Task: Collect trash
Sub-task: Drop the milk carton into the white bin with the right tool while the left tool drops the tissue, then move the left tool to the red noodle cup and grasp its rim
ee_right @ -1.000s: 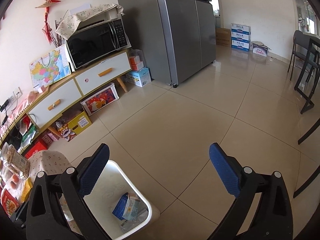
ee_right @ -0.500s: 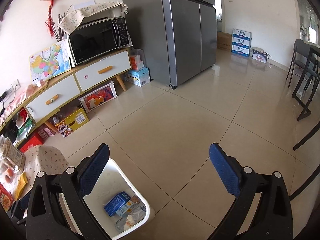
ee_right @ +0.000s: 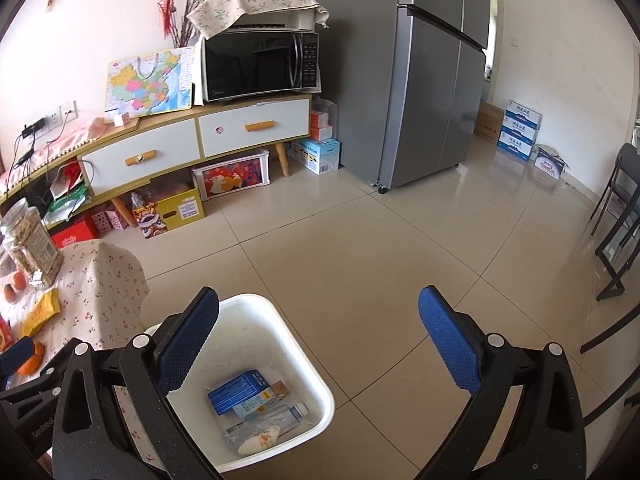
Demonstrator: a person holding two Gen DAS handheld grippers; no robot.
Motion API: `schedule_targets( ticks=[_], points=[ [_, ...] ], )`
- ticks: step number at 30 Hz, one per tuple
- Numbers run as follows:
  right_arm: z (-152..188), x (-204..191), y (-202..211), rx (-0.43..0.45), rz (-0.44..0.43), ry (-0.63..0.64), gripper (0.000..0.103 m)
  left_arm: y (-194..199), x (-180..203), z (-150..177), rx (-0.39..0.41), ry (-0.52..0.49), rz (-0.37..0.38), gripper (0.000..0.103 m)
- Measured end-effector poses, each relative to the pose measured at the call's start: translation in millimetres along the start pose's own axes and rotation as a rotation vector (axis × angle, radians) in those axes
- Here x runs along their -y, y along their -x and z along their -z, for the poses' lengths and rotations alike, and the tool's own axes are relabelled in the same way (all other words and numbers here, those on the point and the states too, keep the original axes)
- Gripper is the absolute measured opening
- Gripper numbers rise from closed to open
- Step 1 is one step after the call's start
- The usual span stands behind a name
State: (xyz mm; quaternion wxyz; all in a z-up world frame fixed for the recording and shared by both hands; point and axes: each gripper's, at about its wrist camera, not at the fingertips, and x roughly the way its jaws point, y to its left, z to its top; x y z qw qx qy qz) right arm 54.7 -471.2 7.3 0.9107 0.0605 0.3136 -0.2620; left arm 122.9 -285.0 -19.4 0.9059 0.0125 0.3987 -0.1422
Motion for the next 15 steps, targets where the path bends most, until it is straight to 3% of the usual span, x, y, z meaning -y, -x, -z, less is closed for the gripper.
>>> schedule_targets(
  ticks=[15],
  points=[
    [15.2,-88.6,15.0,-0.012,-0.09,0.165,0.096,20.8,-92.4,8.4,0.01,0.134,-0.109,0.093]
  ],
)
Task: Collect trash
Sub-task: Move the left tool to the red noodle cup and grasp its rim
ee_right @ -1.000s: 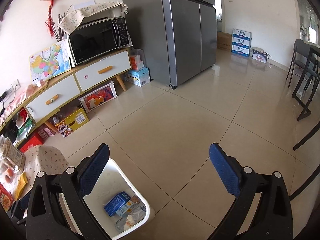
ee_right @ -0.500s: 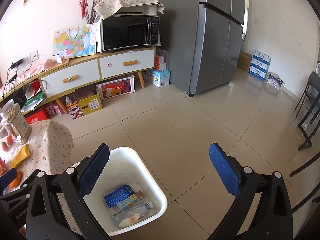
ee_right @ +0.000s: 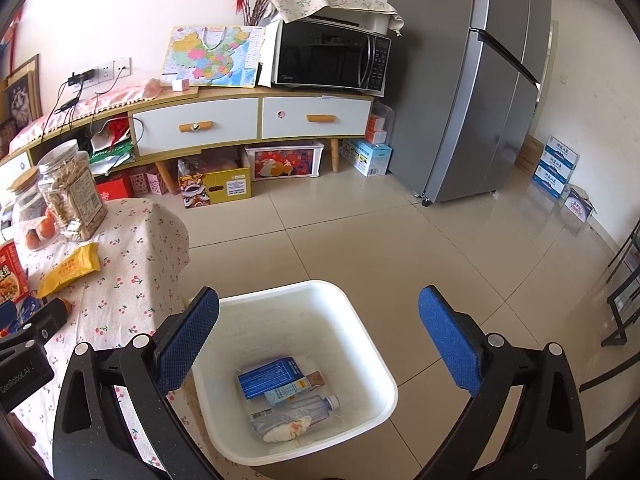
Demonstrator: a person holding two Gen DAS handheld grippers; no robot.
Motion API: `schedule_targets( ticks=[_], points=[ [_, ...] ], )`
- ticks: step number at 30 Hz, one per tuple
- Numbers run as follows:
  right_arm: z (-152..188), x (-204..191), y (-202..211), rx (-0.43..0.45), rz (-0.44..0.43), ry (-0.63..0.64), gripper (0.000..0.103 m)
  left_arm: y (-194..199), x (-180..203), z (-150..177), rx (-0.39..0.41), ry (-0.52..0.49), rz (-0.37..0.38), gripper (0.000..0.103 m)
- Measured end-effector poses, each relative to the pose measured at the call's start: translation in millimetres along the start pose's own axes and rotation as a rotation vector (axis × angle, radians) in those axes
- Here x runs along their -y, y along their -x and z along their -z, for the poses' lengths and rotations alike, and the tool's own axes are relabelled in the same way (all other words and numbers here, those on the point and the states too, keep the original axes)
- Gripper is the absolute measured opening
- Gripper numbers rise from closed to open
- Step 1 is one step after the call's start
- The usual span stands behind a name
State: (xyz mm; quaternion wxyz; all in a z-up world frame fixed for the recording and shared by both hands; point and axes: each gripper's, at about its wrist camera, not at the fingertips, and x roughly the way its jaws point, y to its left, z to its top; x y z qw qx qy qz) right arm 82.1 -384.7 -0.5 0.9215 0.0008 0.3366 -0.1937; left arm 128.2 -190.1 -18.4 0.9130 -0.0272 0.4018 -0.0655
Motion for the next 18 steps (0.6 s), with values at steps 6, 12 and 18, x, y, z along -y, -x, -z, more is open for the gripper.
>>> schedule_targets(
  ticks=[6,12,18],
  points=[
    [-1.9,-37.1,7.1,0.01,-0.037,0.057,0.096,8.0,-41.0,0.1,0.013,0.046,-0.05,0.093],
    [-4.1,-77.0,15.4,0.02,-0.086,0.112,0.096,12.6,-79.7,1.2,0.01,0.102,-0.098,0.093],
    [-3.9,-112.9,22.5,0.029,-0.129,0.159,0.096,19.2,-116.7,5.0,0.017,0.157,-0.147,0.094]
  ],
)
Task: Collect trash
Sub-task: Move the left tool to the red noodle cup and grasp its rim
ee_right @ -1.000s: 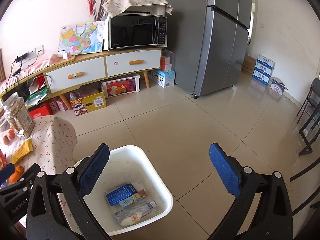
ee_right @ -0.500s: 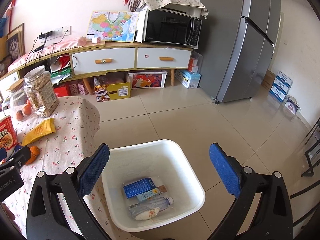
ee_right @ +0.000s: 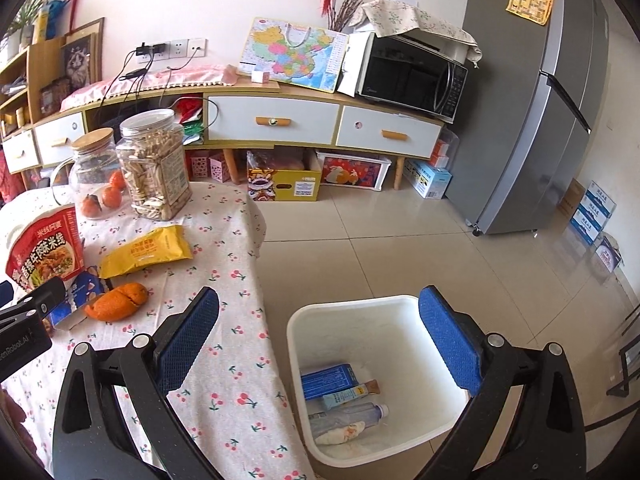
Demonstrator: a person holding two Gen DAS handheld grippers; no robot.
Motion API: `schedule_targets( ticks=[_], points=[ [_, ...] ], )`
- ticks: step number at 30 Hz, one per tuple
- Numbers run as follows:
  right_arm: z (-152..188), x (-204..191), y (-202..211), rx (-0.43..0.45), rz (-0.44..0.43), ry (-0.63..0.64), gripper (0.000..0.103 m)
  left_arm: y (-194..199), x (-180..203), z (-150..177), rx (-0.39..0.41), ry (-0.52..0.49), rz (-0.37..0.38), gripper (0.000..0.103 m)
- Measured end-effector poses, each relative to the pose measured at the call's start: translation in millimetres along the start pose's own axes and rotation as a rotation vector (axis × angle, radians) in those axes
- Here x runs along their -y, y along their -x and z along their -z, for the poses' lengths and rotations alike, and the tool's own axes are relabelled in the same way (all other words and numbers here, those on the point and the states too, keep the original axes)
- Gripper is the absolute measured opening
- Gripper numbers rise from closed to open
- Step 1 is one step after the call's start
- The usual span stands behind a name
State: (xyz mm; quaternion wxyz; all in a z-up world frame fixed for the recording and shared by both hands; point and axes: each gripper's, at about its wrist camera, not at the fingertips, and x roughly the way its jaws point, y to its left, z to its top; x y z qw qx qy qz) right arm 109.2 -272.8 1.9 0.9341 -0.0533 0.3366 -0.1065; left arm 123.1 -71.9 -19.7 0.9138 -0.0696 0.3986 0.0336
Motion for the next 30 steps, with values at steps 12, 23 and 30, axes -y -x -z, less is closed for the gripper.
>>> schedule_targets(
  ticks=[12,23,30],
  points=[
    [-0.7,-32.8,-9.0,-0.046,-0.054,0.031,0.096,-43.0,-80.6,-4.8,-0.048,0.204,0.007,0.096],
    [2.8,-37.9,-27.1,-0.11,-0.08,0.038,0.096,-74.1,-94.6,-19.1,0.004,0.123,0.117,0.096],
    [4.8,-37.3,-34.0,-0.128,-0.068,0.049,0.096,-69.8,-63.6,-29.1,0.035,0.02,0.153,0.096]
  ],
)
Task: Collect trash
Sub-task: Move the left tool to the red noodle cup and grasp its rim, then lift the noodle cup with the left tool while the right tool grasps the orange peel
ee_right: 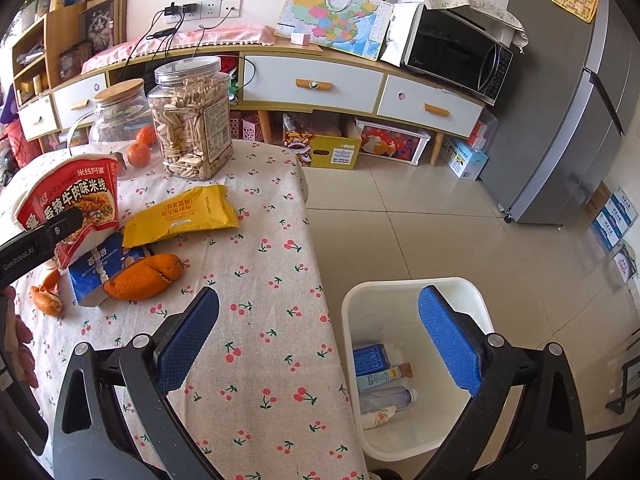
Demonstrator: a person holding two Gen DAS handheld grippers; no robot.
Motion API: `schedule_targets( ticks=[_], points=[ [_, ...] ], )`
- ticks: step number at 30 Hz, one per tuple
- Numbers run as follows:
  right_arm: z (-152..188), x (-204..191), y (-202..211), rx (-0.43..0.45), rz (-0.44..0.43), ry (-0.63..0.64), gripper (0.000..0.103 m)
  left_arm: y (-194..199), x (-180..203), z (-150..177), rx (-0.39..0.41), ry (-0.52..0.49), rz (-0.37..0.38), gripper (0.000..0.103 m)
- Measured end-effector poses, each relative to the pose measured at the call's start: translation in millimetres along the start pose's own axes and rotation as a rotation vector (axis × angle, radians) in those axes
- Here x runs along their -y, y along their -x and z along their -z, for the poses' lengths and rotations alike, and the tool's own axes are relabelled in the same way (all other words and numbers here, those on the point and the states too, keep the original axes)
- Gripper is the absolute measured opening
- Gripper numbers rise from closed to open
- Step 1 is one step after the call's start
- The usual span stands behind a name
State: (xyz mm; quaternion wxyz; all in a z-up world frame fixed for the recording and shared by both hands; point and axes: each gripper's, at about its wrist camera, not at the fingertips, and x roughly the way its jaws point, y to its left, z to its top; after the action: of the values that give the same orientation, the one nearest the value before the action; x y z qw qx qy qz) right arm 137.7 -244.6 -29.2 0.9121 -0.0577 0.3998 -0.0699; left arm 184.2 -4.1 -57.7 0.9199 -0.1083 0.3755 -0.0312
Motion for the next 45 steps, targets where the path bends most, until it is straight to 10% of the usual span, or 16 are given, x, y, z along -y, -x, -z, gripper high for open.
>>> schedule_targets(
  ticks=[8,11,14,29,45],
  points=[
    [0.1,13.4,-1.4,-0.009,0.004,-0.023,0.096,-26.9,9.7,-22.6,-0.071,0.043,-0.04,0.093],
    [-0.8,15.8,0.4,-0.002,-0.002,-0.029,0.096,-36.5,3.6,-25.0,-0.117,0.086,-0.023,0.041],
    [-2.2,16.3,2.4,0.0,-0.015,-0.032,0.096,-33.6,4.9,-20.1,-0.125,0.07,-0.02,0.031],
    [-3.3,-21.9,4.4,-0.022,-0.165,-0.007,0.096,78.6,-3.2,21.4,-0.021,-0.108,-0.013,0.031],
    [-7.1,-80.8,-65.1,-0.324,-0.362,-0.22,0.081,132.8,-33.9,23.8,0.095,-0.111,-0.035,0.031]
  ],
)
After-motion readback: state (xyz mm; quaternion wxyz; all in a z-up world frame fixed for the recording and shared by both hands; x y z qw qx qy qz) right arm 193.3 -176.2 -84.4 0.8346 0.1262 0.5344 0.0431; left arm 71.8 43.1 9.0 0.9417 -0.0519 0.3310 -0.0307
